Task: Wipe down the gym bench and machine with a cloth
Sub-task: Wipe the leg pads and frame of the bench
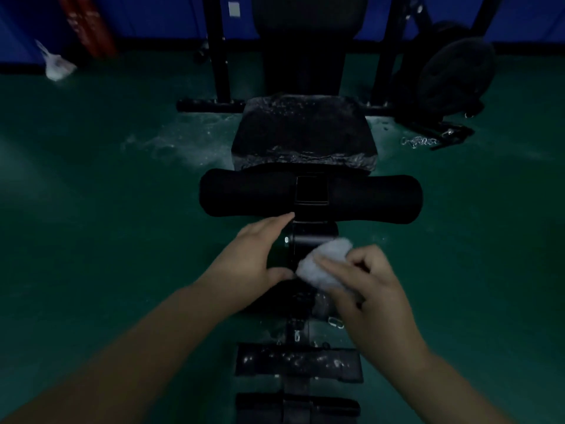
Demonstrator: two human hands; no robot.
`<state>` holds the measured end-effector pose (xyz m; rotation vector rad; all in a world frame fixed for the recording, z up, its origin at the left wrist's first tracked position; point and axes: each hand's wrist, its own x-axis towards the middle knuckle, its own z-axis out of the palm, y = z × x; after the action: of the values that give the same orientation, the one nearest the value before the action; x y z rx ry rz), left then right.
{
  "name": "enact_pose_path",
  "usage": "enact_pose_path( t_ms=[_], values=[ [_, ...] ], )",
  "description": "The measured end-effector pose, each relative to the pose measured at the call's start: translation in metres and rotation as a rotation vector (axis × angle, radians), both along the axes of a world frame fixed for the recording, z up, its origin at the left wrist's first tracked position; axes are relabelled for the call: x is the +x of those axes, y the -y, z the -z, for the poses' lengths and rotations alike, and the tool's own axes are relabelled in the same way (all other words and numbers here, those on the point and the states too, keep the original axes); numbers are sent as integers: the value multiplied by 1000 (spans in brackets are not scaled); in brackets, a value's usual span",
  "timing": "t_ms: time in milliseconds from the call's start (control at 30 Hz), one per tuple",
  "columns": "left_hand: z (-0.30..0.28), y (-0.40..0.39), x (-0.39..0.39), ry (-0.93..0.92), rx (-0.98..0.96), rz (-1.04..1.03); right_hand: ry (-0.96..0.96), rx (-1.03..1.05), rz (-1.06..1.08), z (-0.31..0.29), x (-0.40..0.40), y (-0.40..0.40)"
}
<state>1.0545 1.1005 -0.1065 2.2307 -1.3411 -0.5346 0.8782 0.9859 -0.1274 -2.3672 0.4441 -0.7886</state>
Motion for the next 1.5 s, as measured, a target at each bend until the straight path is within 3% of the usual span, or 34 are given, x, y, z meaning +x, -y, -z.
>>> enact_pose_path(
  t_ms=[67,167,300,367,600,700,800,900,1133,1367,1500],
  values=[
    [0,2,2,21,-44,0,171,6,87,-9,11,8],
    [7,5,4,93,-147,-36,184,-49,106,-11,31,23],
    [20,6,4,410,-136,-71,253,-140,111,16,34,22],
    [29,4,4,475,-175,-109,320,-190,89,31,27,17],
    [54,3,2,257,-291,-65,350,-259,74,62,12,1],
    [61,4,-1,305,-279,-69,395,-284,90,67,21,8],
    [66,7,2,342,-283,-61,194,-311,59,120,16,5],
    [70,4,5,205,-294,-18,22,-213,107,177,-4,0],
    [100,4,-6,89,-407,-36,346,-378,94,144,22,12],
    [122,2,-7,38,-515,-37,22,-528,-62,235,10,31],
    [147,0,-5,65,-428,-60,194,-482,-27,238,14,21]
  ],
)
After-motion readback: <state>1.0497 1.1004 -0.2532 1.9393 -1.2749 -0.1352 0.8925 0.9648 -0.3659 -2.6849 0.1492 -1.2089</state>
